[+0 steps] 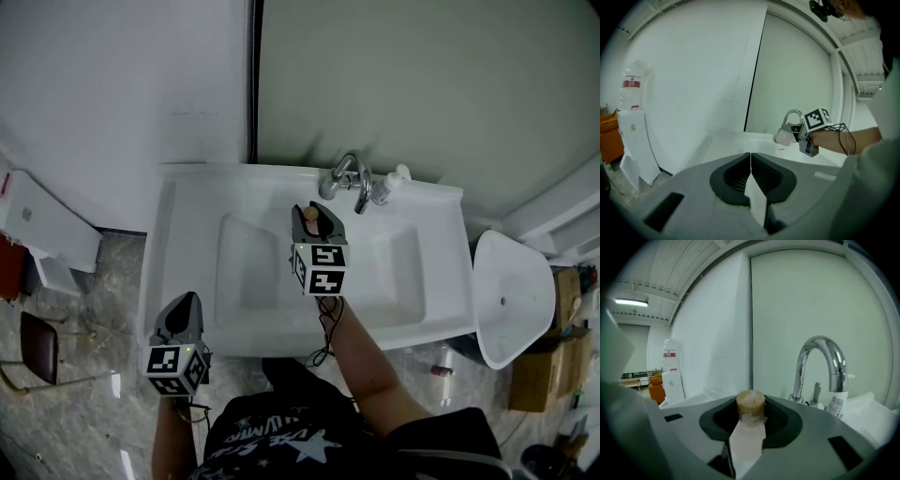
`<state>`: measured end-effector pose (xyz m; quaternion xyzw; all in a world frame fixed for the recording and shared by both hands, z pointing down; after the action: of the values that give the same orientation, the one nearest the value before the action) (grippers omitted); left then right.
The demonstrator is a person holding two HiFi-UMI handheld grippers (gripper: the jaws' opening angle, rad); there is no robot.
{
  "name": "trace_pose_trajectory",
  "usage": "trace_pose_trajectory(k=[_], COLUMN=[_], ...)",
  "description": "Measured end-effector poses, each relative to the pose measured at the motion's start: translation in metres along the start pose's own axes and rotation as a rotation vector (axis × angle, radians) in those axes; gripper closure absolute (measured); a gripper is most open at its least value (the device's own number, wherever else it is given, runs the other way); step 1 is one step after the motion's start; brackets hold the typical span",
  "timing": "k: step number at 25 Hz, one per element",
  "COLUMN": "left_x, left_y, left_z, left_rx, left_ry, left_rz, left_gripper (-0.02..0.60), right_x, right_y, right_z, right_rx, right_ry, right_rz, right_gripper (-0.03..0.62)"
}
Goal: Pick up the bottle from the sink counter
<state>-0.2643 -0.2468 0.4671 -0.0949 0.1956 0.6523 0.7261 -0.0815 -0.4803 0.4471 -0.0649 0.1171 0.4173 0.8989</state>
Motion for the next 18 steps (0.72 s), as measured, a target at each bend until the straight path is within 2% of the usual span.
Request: trace_pose_trajectory(k=[18], left_x=[0.117], left_y=[-0.017], left_z=[0.024], left_rx=[-0.033], left_ry=[-0.088], left_rz=[0.097], left_gripper=[0.560], right_x=[0.163], right_y=[0.063], right_z=[-0.002], right_rx=[0.007], right_ry=[-0.050], right_rz=[0.023], right_gripper=[0.465])
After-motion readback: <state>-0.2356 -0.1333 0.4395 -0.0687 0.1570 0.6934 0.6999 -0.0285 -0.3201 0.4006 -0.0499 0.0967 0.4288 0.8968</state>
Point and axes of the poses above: the fingertips, and each gripper's own axes: x backward along the fingers, y to its left, z out of its underside, the point moved 2 cm from there along x, backward along the fingers, and after that the axes turned 7 degrees about -z, right-handed, at the moved point
